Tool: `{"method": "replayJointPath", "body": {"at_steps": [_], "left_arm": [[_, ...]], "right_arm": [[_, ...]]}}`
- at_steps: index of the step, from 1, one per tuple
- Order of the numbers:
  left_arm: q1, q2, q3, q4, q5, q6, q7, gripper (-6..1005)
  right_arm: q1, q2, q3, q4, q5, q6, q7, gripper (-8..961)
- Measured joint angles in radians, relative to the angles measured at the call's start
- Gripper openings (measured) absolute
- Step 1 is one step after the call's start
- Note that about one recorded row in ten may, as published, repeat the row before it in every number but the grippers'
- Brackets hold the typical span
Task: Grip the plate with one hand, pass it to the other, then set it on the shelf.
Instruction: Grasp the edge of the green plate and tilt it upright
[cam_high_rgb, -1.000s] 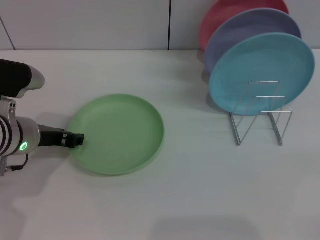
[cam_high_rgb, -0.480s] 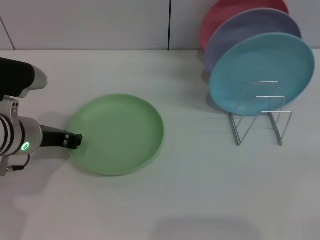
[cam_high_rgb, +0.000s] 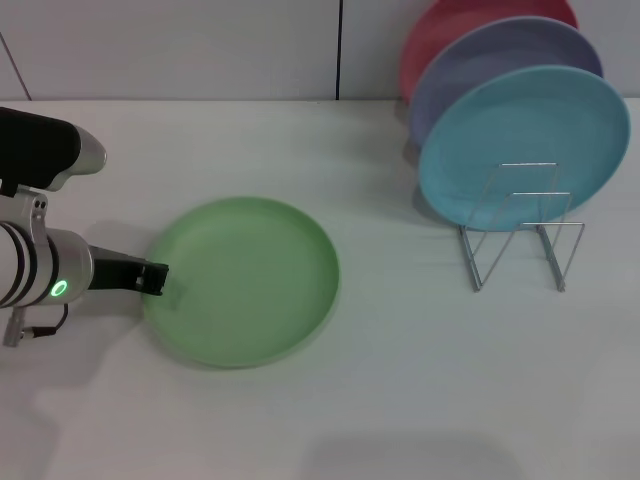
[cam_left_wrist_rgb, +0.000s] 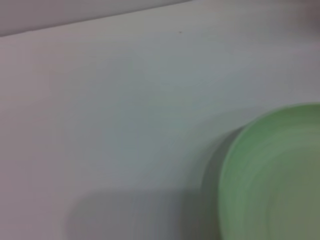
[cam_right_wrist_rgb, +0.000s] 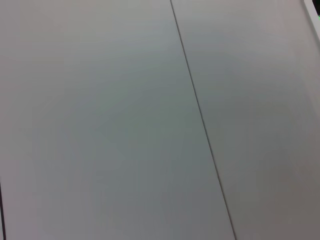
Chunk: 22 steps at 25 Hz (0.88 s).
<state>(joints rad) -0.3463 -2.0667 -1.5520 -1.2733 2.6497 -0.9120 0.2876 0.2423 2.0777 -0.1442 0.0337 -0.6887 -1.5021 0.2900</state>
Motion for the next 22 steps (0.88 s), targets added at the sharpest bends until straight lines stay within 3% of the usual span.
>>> {"method": "replayJointPath", "body": {"at_steps": [16,22], "left_arm": [[0.008,0.004,-0.007,-0.075,-0.090,-0.009,0.085,123],[0.008,0.006,-0.010,-0.124,-0.098,-0.020,0.105,45]], "right_arm": [[0.002,0.001,-0.003,0.000,0.000,-0.013,0.008,825],[-0.003,0.000,-0.102,-0.012,-0.004,-0.168,0.051,826]]}}
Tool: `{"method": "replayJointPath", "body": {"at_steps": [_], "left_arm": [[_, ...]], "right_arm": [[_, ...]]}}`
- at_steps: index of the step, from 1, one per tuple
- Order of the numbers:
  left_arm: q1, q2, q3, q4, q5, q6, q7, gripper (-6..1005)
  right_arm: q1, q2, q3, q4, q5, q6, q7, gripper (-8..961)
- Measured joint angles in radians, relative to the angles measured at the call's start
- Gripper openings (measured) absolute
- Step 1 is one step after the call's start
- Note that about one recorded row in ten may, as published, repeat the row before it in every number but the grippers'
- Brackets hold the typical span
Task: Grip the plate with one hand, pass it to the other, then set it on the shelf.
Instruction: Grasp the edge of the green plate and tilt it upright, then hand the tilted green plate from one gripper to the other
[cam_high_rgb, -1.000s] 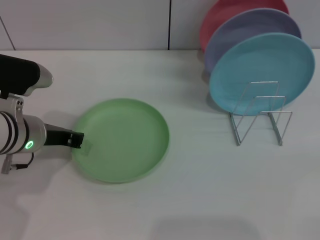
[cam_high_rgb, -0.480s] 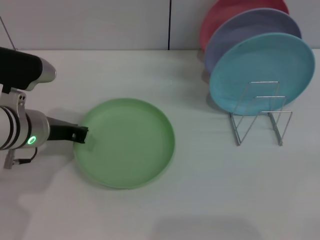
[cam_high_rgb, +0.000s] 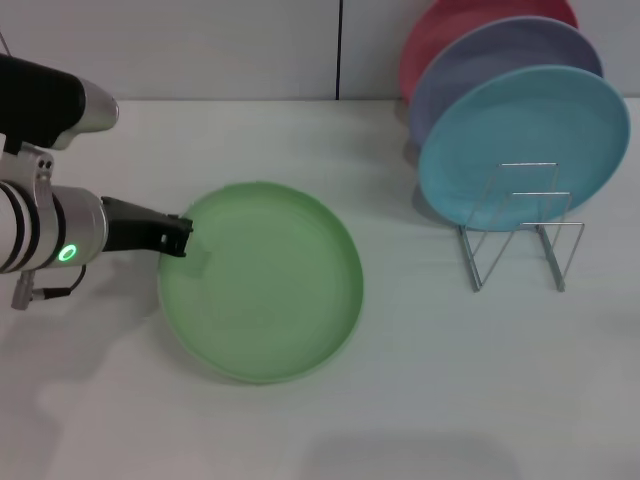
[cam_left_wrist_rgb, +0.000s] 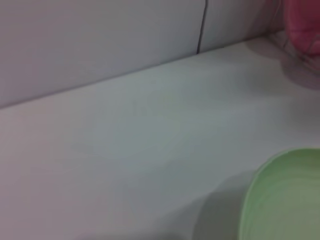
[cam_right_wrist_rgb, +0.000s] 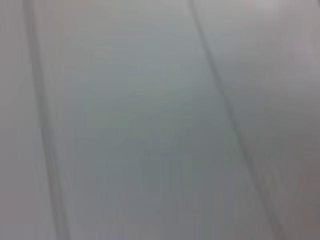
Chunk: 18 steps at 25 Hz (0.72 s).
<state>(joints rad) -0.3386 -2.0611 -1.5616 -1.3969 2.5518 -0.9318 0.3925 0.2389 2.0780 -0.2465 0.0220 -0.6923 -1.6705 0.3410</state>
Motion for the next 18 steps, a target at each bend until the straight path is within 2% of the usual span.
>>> {"method": "replayJointPath", "body": {"at_steps": [1,3,4,5,6,7,8,9,10,11,12,13,14,15,16,17,18], "left_arm": [[0.000,0.000,-0.002,-0.016,-0.003,-0.003,0.009,44],[-0.001,0.000,-0.005,-0.033,-0.005,-0.005,0.016,42],[-0.002,0.000,-0.008,-0.038,-0.005,-0.006,0.018,42],[-0.002,0.000,-0.008,-0.038,-0.005,-0.006,0.018,41],[-0.008,-0.001,-0.019,-0.055,-0.008,-0.006,0.029,40],[-0.008,-0.001,-0.019,-0.055,-0.008,-0.006,0.029,40],[-0.010,-0.001,-0.024,-0.062,-0.008,-0.006,0.034,40],[-0.013,-0.002,-0.031,-0.071,-0.010,-0.006,0.038,40],[-0.016,-0.002,-0.035,-0.080,-0.011,-0.007,0.041,40],[-0.019,-0.001,-0.044,-0.098,-0.012,-0.010,0.041,40],[-0.019,-0.001,-0.044,-0.098,-0.012,-0.010,0.041,40],[-0.020,-0.001,-0.048,-0.108,-0.012,-0.012,0.041,40],[-0.020,-0.001,-0.051,-0.115,-0.012,-0.014,0.041,40],[-0.020,-0.001,-0.054,-0.123,-0.012,-0.016,0.041,40],[-0.020,-0.001,-0.057,-0.133,-0.012,-0.017,0.041,40],[-0.020,-0.001,-0.063,-0.145,-0.012,-0.018,0.041,40],[-0.020,-0.001,-0.072,-0.165,-0.010,-0.017,0.042,40]], "right_arm": [[0.004,-0.001,-0.059,-0.032,-0.013,-0.071,0.020,826],[0.009,0.000,-0.086,-0.058,-0.026,-0.095,0.036,826],[0.030,0.002,-0.132,-0.139,-0.058,-0.109,0.098,826],[0.030,0.002,-0.132,-0.139,-0.058,-0.109,0.098,826],[0.056,0.005,-0.171,-0.249,-0.091,-0.088,0.192,826],[0.056,0.005,-0.171,-0.249,-0.091,-0.088,0.192,826],[0.081,0.009,-0.221,-0.390,-0.128,-0.030,0.307,826],[0.081,0.009,-0.221,-0.390,-0.128,-0.030,0.307,825],[0.091,0.010,-0.254,-0.460,-0.141,0.007,0.363,825],[0.107,0.013,-0.347,-0.623,-0.160,0.117,0.488,825],[0.107,0.013,-0.347,-0.623,-0.160,0.117,0.488,825],[0.110,0.011,-0.476,-0.806,-0.186,0.265,0.630,825],[0.110,0.011,-0.476,-0.806,-0.186,0.265,0.630,825],[0.111,0.008,-0.532,-0.897,-0.217,0.341,0.721,825],[0.116,0.002,-0.609,-1.098,-0.332,0.476,0.952,825],[0.116,0.002,-0.609,-1.098,-0.332,0.476,0.952,825],[0.140,-0.001,-0.633,-1.295,-0.546,0.560,1.266,825]]}}
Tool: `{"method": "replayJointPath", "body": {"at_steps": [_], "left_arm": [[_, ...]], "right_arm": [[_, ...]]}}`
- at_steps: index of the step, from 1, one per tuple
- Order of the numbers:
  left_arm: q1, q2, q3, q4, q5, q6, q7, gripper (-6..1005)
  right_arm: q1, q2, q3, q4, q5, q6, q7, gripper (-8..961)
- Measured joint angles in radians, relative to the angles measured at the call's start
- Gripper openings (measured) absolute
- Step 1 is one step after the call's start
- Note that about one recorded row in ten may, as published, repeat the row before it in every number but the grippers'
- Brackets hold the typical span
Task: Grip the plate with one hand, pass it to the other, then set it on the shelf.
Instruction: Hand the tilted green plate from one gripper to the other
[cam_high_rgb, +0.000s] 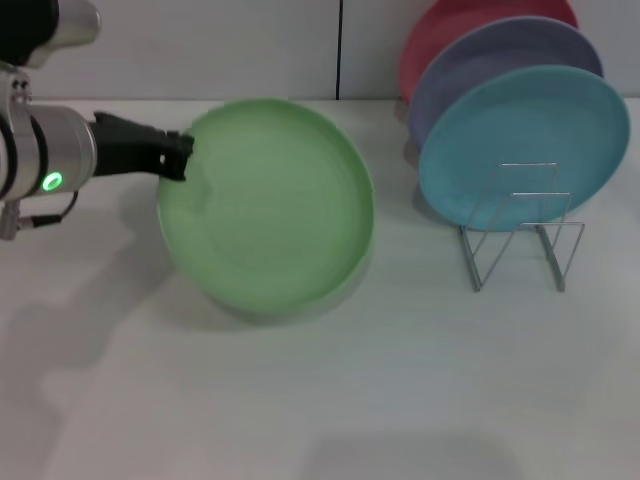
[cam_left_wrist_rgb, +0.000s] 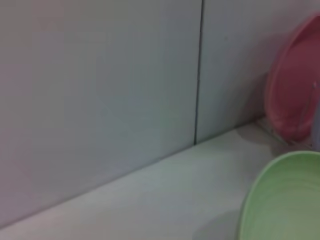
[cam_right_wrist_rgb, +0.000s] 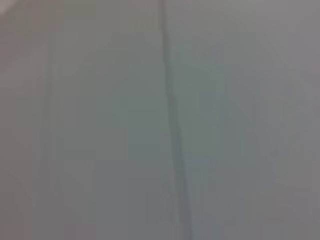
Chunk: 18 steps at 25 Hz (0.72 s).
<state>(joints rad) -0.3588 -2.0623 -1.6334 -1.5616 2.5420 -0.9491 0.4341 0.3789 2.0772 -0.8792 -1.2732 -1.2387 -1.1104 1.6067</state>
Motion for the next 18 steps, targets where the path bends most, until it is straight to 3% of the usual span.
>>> {"method": "replayJointPath", "body": {"at_steps": [1,2,3,4,5,6,7,8,12,14,18], "left_arm": [[0.000,0.000,0.000,0.000,0.000,0.000,0.000,40],[0.001,0.000,-0.005,-0.010,0.001,0.001,0.000,40],[0.003,0.001,-0.024,-0.029,0.001,0.002,0.003,40],[0.003,0.001,-0.024,-0.029,0.001,0.002,0.003,40],[0.004,0.001,-0.034,-0.040,0.000,0.002,0.006,40],[0.004,0.001,-0.041,-0.048,-0.001,0.001,0.009,40],[0.005,0.001,-0.046,-0.058,-0.002,0.000,0.011,40],[0.007,0.002,-0.047,-0.075,-0.003,-0.001,0.012,40],[0.008,0.002,-0.047,-0.089,-0.004,-0.003,0.012,40],[0.006,0.002,-0.047,-0.090,-0.005,-0.004,0.012,40],[0.001,0.000,-0.044,-0.092,-0.009,-0.007,0.011,40]], "right_arm": [[0.000,0.000,0.000,0.000,0.000,0.000,0.000,826],[0.015,-0.002,-0.004,-0.071,-0.112,0.014,0.140,826],[0.067,-0.016,0.001,-0.205,-0.401,-0.020,0.454,826],[0.067,-0.016,0.001,-0.205,-0.401,-0.020,0.454,826],[0.130,-0.040,0.011,-0.276,-0.623,-0.129,0.706,826],[0.130,-0.040,0.011,-0.276,-0.623,-0.129,0.706,825],[0.162,-0.053,0.018,-0.289,-0.698,-0.190,0.796,825],[0.237,-0.084,0.049,-0.273,-0.810,-0.326,0.940,825],[0.303,-0.103,0.070,-0.206,-0.861,-0.424,1.000,826],[0.322,-0.100,0.064,-0.177,-0.901,-0.431,1.002,826],[0.359,-0.065,0.059,-0.112,-1.011,-0.393,0.988,826]]}}
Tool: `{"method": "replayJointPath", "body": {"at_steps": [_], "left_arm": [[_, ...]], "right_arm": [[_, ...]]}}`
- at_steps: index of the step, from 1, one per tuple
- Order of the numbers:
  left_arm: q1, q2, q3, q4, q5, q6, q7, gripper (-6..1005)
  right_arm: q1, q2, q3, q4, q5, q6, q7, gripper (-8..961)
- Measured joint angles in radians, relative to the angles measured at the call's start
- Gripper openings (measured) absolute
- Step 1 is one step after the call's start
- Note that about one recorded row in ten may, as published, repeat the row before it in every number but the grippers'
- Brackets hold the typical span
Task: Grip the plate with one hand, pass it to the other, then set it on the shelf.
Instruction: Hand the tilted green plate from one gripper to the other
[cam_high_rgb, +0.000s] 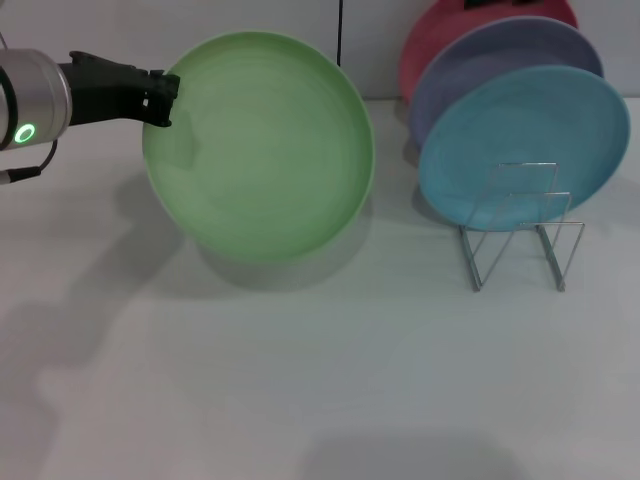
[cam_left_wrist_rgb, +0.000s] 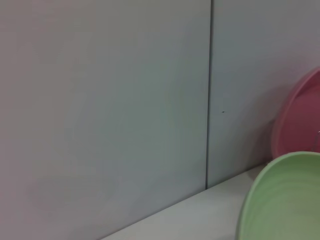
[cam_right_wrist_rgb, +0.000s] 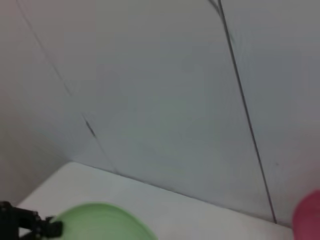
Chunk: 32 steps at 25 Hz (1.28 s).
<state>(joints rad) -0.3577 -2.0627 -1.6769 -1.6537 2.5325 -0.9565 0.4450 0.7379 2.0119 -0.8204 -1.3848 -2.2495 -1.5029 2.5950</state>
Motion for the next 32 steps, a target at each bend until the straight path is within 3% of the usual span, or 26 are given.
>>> {"method": "replayJointPath", "body": {"at_steps": [5,13,20,32], "left_arm": [[0.000,-0.002,0.010,-0.004,-0.012,-0.001,-0.001,41],[0.009,-0.004,0.021,0.013,-0.023,0.015,0.002,41],[0.002,-0.004,0.032,0.028,-0.032,0.032,0.013,41],[0.004,-0.002,0.033,0.032,-0.049,0.042,0.015,41]], "right_arm": [[0.063,-0.009,-0.003,0.148,-0.030,0.019,-0.041,826],[0.111,-0.012,-0.021,0.247,-0.036,0.058,-0.074,825],[0.195,-0.036,-0.024,0.383,-0.037,0.060,-0.107,826],[0.238,-0.031,-0.055,0.497,-0.048,0.153,-0.133,825]]}}
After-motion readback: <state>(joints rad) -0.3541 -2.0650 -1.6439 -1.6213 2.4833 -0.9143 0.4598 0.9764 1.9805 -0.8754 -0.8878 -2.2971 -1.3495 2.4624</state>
